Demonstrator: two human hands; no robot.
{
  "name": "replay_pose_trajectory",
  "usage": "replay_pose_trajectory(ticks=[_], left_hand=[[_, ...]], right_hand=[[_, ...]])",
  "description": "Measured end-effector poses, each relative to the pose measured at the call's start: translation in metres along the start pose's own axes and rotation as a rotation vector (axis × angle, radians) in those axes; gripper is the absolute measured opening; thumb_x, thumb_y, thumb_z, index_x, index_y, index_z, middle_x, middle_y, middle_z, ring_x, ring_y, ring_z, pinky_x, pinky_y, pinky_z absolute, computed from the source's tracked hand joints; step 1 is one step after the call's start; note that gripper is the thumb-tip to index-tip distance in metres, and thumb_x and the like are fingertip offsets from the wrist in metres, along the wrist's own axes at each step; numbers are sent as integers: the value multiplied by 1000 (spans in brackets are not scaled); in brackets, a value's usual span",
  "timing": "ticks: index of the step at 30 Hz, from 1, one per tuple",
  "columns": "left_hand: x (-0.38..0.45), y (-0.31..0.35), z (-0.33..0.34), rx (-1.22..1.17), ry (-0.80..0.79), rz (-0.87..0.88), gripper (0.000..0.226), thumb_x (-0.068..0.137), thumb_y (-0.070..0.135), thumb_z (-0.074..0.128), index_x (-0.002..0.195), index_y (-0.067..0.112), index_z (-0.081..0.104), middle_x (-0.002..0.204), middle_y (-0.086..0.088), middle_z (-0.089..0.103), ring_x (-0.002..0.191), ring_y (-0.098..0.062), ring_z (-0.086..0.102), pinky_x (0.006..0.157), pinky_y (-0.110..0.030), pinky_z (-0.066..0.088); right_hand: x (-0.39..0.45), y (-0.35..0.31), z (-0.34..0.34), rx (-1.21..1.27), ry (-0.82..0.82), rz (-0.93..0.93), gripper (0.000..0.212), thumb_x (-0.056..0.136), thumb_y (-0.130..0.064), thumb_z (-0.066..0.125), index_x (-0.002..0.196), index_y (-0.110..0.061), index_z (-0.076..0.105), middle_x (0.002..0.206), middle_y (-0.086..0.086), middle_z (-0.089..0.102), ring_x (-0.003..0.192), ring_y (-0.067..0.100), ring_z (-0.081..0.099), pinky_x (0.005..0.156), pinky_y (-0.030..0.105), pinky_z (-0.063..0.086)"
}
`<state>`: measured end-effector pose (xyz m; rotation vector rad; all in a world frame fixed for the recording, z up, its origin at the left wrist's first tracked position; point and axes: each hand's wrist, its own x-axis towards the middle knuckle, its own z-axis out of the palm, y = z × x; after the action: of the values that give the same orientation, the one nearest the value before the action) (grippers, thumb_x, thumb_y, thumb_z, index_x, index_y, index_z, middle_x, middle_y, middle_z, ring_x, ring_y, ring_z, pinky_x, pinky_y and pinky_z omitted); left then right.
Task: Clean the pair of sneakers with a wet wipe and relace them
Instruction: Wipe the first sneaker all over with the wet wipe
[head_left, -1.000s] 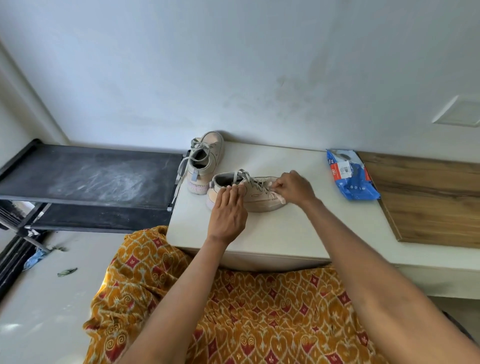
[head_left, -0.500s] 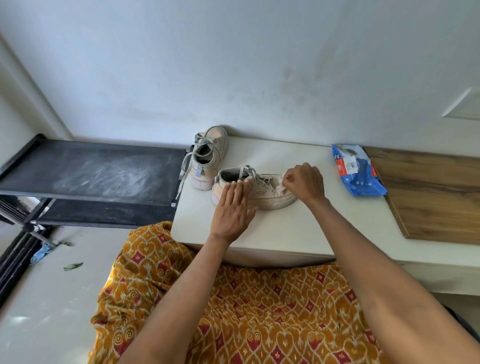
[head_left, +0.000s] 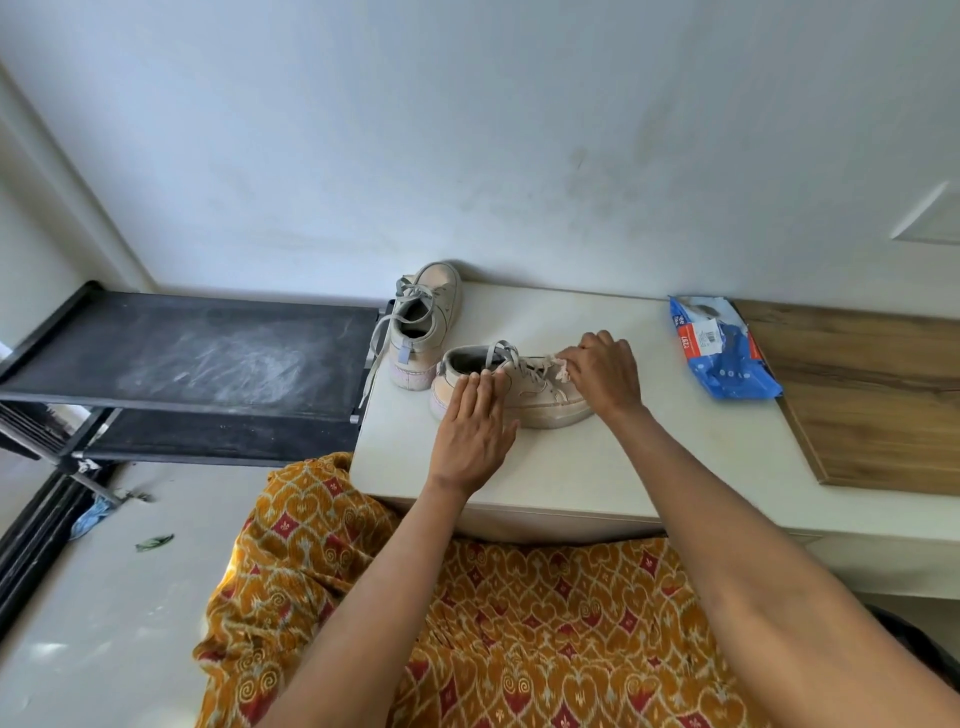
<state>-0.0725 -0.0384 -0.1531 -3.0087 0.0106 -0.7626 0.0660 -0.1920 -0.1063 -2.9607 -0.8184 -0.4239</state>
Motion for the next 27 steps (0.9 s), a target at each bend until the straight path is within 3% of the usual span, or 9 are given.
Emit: replay_pose_trajectory(ticks=[2, 4, 8, 12, 16, 19, 23, 27], left_hand=[[3, 1, -1, -3, 9, -14, 60, 90, 36, 34, 135, -3, 43, 126, -22, 56, 118, -35, 54, 112, -42, 25], [5, 1, -1, -8, 15, -17, 58, 89, 33, 37, 136, -2, 39, 122, -20, 57, 113, -35, 55, 111, -42, 27], [11, 1, -1, -15, 5, -25, 55, 88, 29, 38, 135, 0, 39, 113, -15, 56, 102, -30, 53, 110, -43, 31], [11, -3, -3, 22, 15, 5, 55, 88, 29, 35, 134, -1, 42, 110, -13, 56, 97, -28, 52, 108, -42, 34], [12, -1, -4, 45, 13, 12, 54, 87, 27, 44, 134, -1, 39, 109, -13, 56, 97, -29, 53, 106, -42, 37], [12, 0, -5, 24, 10, 9, 60, 85, 29, 55, 134, -1, 36, 109, -14, 56, 100, -30, 53, 106, -43, 37], [10, -1, -5, 16, 4, 4, 56, 87, 28, 45, 134, -1, 34, 110, -14, 56, 100, -30, 54, 107, -43, 36], [11, -2, -4, -4, 2, -3, 52, 87, 23, 39, 134, -1, 36, 109, -13, 56, 98, -30, 54, 108, -43, 35]], right_hand=[[12, -9, -4, -28, -103, 98, 25, 91, -18, 52, 109, -21, 68, 107, 6, 62, 110, 27, 49, 87, 37, 36], [23, -27, -7, 142, -151, 194, 23, 90, -19, 54, 106, -19, 70, 112, 7, 64, 113, 29, 50, 92, 38, 38], [30, -52, -11, 550, -206, 162, 22, 87, -10, 56, 101, -12, 73, 106, 10, 70, 103, 27, 61, 83, 30, 45], [11, -28, -10, 388, -127, 26, 22, 90, -13, 57, 105, -19, 72, 101, 13, 65, 98, 30, 56, 79, 35, 47], [-10, 1, -1, 191, -5, 205, 29, 90, -6, 54, 112, -17, 68, 106, 14, 62, 103, 32, 52, 84, 38, 44], [-16, -6, 3, 265, 25, 380, 31, 91, -3, 50, 118, -11, 64, 112, 19, 58, 107, 35, 51, 85, 39, 45], [-15, -28, 8, 350, -51, 310, 30, 91, -6, 52, 119, -5, 60, 114, 20, 58, 108, 37, 54, 87, 37, 43], [-5, -33, 6, 566, 65, 478, 18, 91, -9, 52, 100, -8, 68, 108, 18, 65, 103, 33, 60, 79, 31, 43]])
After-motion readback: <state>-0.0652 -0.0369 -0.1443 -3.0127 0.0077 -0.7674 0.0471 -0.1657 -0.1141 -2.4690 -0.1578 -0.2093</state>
